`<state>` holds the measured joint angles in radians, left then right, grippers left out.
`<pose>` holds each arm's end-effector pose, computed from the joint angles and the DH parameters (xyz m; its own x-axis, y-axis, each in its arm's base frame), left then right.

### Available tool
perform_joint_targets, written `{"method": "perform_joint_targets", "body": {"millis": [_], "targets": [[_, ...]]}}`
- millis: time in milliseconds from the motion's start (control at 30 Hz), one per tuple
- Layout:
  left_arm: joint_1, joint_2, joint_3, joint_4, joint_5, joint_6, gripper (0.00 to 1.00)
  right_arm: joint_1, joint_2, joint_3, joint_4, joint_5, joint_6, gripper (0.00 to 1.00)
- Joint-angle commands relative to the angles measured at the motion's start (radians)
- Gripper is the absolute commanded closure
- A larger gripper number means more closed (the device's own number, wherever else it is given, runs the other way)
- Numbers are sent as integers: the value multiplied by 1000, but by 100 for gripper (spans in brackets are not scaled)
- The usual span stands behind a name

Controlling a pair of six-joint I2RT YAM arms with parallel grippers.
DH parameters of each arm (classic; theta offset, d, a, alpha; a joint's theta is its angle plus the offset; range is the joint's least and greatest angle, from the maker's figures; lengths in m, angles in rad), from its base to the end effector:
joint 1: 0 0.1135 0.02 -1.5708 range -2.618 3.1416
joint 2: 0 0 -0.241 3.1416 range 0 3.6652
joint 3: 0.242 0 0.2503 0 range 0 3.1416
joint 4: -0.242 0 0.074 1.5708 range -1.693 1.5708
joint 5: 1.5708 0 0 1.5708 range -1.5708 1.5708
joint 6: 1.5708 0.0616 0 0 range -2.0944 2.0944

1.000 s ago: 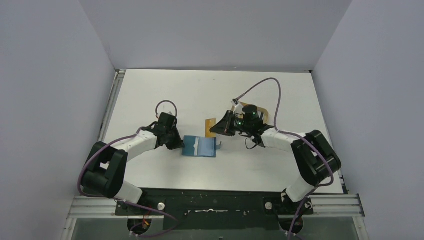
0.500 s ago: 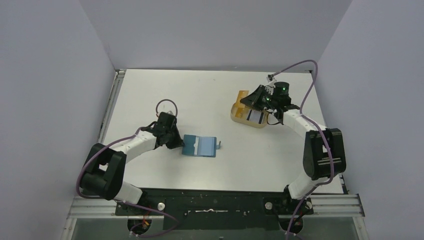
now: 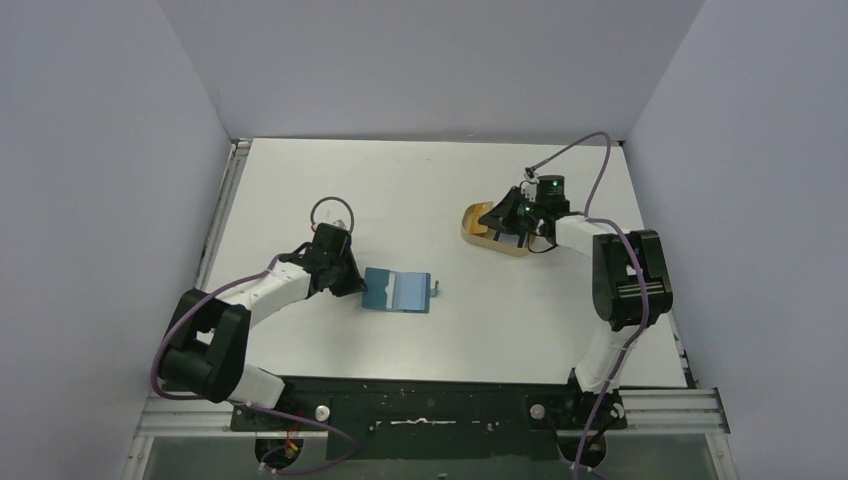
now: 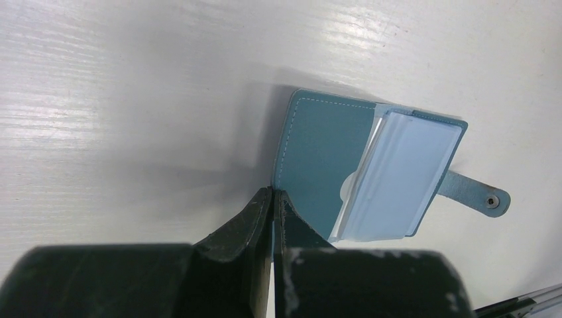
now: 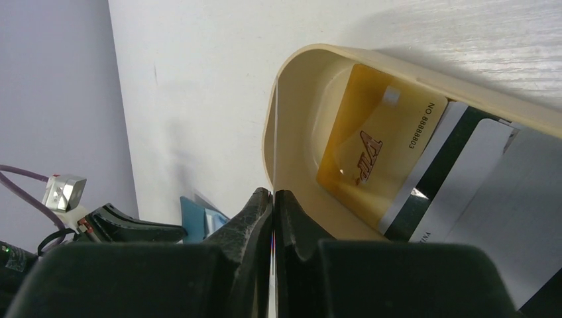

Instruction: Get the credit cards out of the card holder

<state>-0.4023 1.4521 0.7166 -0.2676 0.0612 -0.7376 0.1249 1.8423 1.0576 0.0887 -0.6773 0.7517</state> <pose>0.2605 -0.1150 0.1200 -0.8574 -0.3647 -0.3633 -0.2101 0.8922 -0.3998 0.3847 0.0872 0.1382 -0.8569 0.4288 -0.2862 0.0149 0.5756 0.8176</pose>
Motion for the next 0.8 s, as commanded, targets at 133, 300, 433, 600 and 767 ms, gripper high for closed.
{"method": "perform_joint_targets", "body": {"millis": [133,300,433,600,767], "targets": [[18,-19,33,5,-3,30,100,-6,21,46,66,-1,-13,100],[24,-20,34,3,0,35,100,-7,30,43,65,1,-16,100],[28,-22,30,2,-2,38,100,-7,38,41,62,2,-20,100],[30,-22,24,3,0,36,100,-6,62,44,53,0,-23,100],[32,-21,24,1,2,36,100,-5,81,44,55,3,-17,100]]}}
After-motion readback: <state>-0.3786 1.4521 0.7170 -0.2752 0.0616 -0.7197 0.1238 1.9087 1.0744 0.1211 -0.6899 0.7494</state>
